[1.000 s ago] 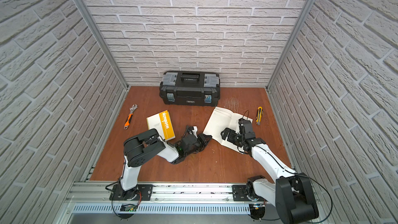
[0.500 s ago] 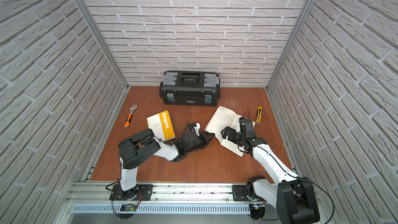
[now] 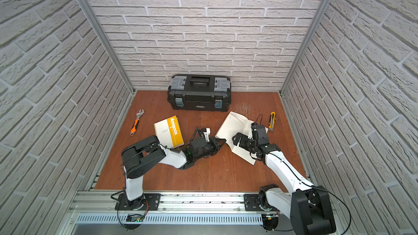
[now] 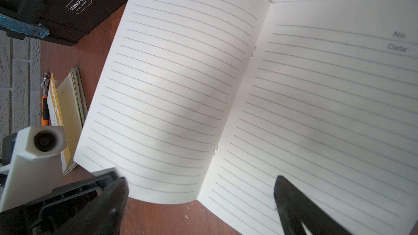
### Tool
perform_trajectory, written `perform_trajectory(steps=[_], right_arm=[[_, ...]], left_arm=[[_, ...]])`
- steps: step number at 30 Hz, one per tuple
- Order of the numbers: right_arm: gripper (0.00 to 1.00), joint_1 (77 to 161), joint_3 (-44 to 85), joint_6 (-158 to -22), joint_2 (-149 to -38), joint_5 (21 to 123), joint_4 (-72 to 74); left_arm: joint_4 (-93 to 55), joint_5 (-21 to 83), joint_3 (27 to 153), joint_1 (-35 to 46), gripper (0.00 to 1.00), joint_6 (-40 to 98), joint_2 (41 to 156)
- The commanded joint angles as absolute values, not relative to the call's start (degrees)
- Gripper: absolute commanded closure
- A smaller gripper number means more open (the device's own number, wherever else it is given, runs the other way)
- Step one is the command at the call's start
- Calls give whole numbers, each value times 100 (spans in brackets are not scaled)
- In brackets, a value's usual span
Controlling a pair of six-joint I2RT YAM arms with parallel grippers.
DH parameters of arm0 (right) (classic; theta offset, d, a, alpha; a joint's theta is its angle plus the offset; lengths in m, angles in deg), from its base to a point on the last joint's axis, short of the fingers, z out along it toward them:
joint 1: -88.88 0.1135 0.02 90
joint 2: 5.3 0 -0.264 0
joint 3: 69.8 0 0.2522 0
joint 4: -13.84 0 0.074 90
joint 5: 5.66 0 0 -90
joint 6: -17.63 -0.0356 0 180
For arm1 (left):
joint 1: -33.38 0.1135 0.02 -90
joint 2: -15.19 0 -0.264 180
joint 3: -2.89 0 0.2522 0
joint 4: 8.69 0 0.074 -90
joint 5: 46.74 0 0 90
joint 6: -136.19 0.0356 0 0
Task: Close the notebook
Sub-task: Close the notebook at the center of the board.
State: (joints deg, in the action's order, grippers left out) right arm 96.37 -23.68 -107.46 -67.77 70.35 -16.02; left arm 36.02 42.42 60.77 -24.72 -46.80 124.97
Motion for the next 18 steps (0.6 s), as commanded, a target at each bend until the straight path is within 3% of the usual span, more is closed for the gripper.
perform_trajectory(steps=[1, 10, 18], right_arm=[[0, 9609, -2239, -10656, -6744, 7031, -1544], [0, 9608, -2309, -10682, -6629, 7051, -1448], [0, 9608, -2316, -10725, -6634, 6990, -1333]], left_arm=[[3871, 4112, 6283, -2403, 100, -4630, 12212], [3840, 3843, 6371, -2210, 100, -4396, 11813], [2653, 4037, 6057, -1994, 100, -3425, 10746]])
